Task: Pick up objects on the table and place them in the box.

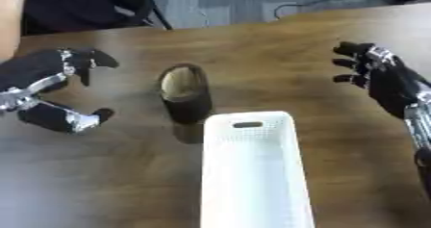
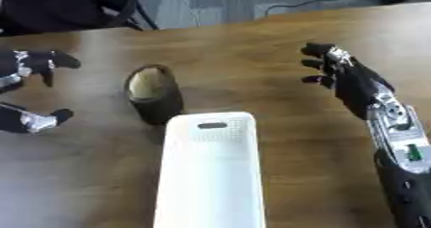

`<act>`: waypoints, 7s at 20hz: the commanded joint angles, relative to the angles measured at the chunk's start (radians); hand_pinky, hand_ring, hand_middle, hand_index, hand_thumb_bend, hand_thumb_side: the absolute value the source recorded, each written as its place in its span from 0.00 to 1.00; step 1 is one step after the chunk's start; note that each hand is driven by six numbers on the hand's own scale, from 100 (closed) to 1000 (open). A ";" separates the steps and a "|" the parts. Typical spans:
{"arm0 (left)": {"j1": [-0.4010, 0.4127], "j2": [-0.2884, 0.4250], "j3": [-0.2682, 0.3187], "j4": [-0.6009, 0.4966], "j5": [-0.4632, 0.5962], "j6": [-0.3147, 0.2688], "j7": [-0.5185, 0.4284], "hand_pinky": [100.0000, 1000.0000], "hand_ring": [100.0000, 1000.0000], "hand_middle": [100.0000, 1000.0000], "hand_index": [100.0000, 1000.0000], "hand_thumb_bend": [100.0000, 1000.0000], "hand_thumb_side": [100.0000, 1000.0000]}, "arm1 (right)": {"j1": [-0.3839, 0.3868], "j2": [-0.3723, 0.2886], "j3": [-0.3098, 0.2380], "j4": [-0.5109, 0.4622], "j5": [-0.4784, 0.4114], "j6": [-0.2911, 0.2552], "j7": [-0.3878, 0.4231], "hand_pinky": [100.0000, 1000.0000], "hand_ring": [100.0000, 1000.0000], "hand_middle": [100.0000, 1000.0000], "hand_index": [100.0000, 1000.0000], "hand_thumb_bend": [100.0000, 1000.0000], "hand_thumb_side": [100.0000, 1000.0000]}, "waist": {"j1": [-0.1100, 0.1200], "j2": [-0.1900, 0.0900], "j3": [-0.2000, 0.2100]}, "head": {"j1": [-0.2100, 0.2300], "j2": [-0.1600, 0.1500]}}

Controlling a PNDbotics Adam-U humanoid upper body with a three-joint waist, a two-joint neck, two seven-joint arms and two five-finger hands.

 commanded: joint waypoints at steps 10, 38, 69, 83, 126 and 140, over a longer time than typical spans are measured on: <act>-0.054 0.034 -0.006 -0.008 -0.033 -0.034 -0.046 0.13 0.15 0.78 0.91 0.26 0.42 | -0.003 -0.017 0.001 -0.014 0.005 0.003 0.005 0.81 0.97 0.98 1.00 0.00 1.00 | 0.003 -0.024 0.000 | 0.013 -0.005; -0.249 -0.145 -0.090 0.158 -0.206 -0.176 -0.046 0.00 0.01 0.75 0.85 0.28 0.36 | -0.019 -0.006 0.007 -0.016 0.005 0.004 0.009 0.81 0.98 0.98 1.00 0.00 1.00 | 0.002 -0.021 -0.024 | 0.031 -0.029; -0.228 -0.198 -0.081 0.261 -0.233 -0.194 -0.007 0.00 0.00 0.70 0.79 0.28 0.33 | -0.023 0.001 0.007 -0.022 0.006 0.011 0.012 0.81 0.98 0.98 1.00 0.00 1.00 | 0.003 -0.017 -0.030 | 0.026 -0.043; -0.233 -0.189 -0.077 0.195 -0.185 -0.184 -0.017 0.00 0.00 0.70 0.79 0.26 0.32 | -0.023 0.002 0.006 -0.019 0.006 0.009 0.010 0.82 0.98 0.98 1.00 0.00 1.00 | 0.000 -0.020 -0.031 | 0.021 -0.045; -0.158 -0.292 -0.096 0.400 -0.308 -0.174 0.020 0.00 0.00 0.04 0.31 0.00 0.21 | -0.038 0.010 0.006 -0.023 0.004 0.005 0.009 0.82 0.98 0.98 1.00 0.00 1.00 | -0.012 -0.005 -0.041 | 0.020 -0.048; -0.158 -0.280 -0.091 0.377 -0.306 -0.165 0.044 0.00 0.00 0.03 0.29 0.00 0.22 | -0.038 0.011 0.004 -0.020 0.002 0.003 0.007 0.82 0.98 0.98 1.00 0.00 1.00 | -0.017 -0.009 -0.036 | 0.017 -0.052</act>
